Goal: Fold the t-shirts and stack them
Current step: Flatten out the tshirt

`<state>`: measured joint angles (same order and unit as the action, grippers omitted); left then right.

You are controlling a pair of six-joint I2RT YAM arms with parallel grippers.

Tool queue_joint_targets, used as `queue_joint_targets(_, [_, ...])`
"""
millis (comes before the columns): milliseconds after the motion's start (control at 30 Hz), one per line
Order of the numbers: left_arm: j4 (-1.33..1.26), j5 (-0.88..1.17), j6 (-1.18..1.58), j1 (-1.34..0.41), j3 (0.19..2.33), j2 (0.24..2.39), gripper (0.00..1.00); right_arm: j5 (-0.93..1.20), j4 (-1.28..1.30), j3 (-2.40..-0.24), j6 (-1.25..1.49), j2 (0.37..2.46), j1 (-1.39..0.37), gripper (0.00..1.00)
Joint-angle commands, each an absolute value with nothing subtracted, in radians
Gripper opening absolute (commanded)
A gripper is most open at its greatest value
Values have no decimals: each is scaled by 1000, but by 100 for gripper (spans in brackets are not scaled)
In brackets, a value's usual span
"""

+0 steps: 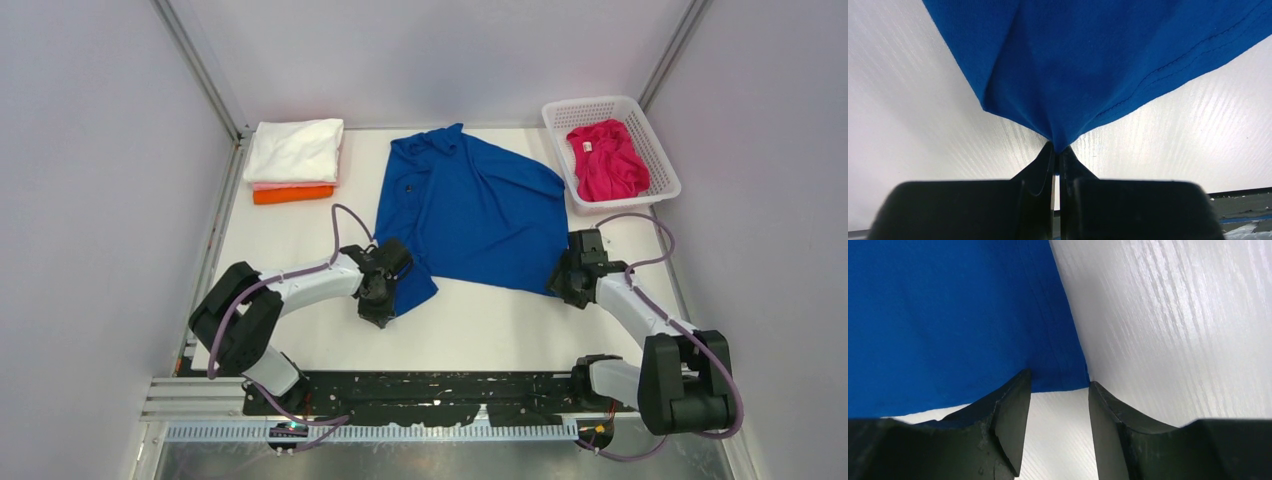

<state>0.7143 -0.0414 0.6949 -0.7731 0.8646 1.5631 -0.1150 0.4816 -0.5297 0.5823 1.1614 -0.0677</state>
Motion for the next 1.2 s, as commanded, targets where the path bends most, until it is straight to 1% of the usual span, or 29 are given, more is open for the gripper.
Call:
queue_joint_targets(0, [665,-28,690,-778,850,1539,0,-108,419,-525,586,1212,-65,53])
queue_joint_targets(200, [664,-24,692,-778,846,1540,0,-132,397,-533,587,1262,-64,52])
queue_joint_targets(333, [668,-22,692,-777,855,1545,0,-135,394,-541,582,1280,-64,45])
queue_joint_targets(367, [672,-24,692,-778,858,1544,0,-134,394,-543,581,1286,-65,39])
queue_joint_targets(400, [675,-27,693,-778,862,1543,0,-132,389,-543,582,1288,-65,35])
queue_joint_targets(467, [686,-39,691,-778,871,1538,0,-123,382,-543,576,1289,-64,15])
queue_joint_targets(533, [687,-56,674,-778,882,1518,0,-118,385,-551,568,1268,-64,7])
queue_joint_targets(667, [684,-105,634,-776,931,1408,0,-85,427,-608,524,1169,-64,5])
queue_joint_targets(833, [669,-141,553,-772,1041,1215,0,-64,523,-767,429,997,-65,5])
queue_joint_targets(933, [684,-210,506,-767,1135,1133,0,-80,564,-888,388,880,-64,5])
queue_joint_targets(1167, [697,-323,410,-759,1369,983,0,-53,549,-1101,368,728,-65,5])
